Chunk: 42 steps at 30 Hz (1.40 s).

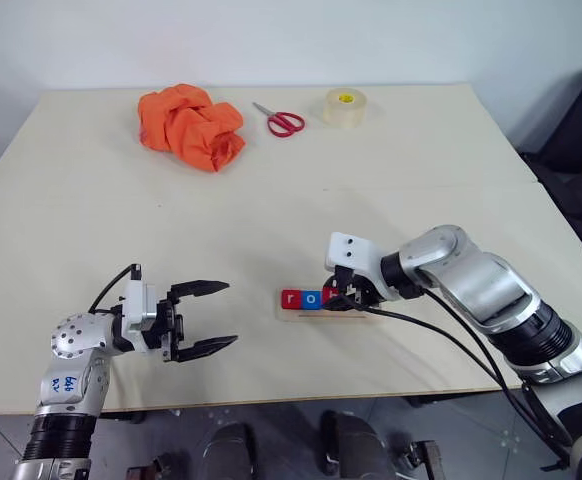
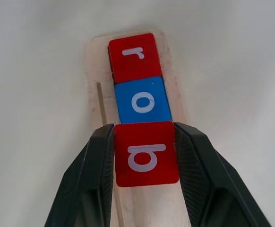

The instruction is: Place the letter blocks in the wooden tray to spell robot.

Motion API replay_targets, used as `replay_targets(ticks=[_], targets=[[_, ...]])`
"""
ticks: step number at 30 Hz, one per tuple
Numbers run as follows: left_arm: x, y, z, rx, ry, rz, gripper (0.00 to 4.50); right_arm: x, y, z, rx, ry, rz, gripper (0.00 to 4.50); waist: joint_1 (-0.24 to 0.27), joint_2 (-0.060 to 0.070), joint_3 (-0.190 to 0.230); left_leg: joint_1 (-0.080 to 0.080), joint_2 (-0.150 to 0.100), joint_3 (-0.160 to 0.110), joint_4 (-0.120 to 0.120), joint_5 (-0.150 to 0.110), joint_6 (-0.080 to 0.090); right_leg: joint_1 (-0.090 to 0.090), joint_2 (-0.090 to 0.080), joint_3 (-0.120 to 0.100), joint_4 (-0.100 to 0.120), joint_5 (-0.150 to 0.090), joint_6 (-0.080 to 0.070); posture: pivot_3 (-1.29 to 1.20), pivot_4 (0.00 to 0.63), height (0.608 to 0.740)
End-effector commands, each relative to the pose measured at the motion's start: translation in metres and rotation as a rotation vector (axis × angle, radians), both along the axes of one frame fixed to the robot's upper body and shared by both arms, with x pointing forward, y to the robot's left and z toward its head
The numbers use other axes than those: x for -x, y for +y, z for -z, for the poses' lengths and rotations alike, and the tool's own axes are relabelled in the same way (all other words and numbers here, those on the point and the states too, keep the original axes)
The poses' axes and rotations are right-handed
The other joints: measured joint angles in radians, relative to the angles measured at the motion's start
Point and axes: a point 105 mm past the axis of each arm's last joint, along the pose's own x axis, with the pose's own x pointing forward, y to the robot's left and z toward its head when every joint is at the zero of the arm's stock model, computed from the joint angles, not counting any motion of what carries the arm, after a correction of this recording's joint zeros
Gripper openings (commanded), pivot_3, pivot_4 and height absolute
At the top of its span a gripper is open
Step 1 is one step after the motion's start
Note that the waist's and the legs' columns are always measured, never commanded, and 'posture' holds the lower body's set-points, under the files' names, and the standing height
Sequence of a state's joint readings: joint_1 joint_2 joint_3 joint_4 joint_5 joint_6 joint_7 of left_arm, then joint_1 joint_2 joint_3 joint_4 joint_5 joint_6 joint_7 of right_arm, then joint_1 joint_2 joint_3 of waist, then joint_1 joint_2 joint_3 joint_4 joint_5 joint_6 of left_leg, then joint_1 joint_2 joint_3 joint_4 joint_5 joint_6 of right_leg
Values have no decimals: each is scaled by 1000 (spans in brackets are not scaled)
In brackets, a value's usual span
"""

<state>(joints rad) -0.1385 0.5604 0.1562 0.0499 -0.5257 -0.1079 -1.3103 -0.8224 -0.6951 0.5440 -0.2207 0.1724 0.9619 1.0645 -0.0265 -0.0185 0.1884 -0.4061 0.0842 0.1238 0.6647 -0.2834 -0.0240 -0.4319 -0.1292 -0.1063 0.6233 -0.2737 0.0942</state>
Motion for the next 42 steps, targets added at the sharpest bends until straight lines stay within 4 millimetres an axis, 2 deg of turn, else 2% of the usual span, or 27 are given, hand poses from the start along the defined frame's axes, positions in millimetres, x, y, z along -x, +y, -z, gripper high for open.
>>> replay_targets(ticks=[1, 10, 31, 36, 40, 42], targets=[[3, 1, -7, 6, -39, -10, 4500, -6, 3, -8, 10, -53, -21, 1455, -1, 0, 0, 0, 0, 0, 0, 0, 0, 0, 0, 0, 0, 0, 0, 0, 150, 740], [4, 1, -7, 10, -39, -25, 4500, -10, 4, -1, 26, -52, -35, 1455, -2, 0, 0, 0, 0, 0, 0, 0, 0, -1, 0, 0, 0, 0, 0, 0, 150, 740], [0, 0, -10, 13, -45, -30, 4500, -2, 9, 8, 18, -8, -39, 1455, -2, 0, 0, 0, 0, 0, 0, 0, 0, 0, 0, 0, 1, 0, 0, 0, 150, 740], [-2, 0, -10, 11, -48, -31, 4500, -3, 10, 3, 8, -21, -38, 3143, -2, -1, 0, 1, 0, 0, 0, 0, 0, 0, 0, 0, 1, 0, 0, 0, 150, 740], [-4, 0, -11, 11, -49, -29, 4500, 0, 9, -10, -11, -37, -47, 4472, -2, -1, 0, 0, 0, 0, 0, 0, 0, -1, 0, 0, 1, 0, 0, 0, 150, 740], [-5, 0, -11, 11, -49, -28, 4500, 0, 8, -14, -20, -45, -46, 4472, -2, -1, 0, 0, 0, 0, 0, 0, 0, -1, 0, 0, 1, 0, 0, 0, 150, 740]])
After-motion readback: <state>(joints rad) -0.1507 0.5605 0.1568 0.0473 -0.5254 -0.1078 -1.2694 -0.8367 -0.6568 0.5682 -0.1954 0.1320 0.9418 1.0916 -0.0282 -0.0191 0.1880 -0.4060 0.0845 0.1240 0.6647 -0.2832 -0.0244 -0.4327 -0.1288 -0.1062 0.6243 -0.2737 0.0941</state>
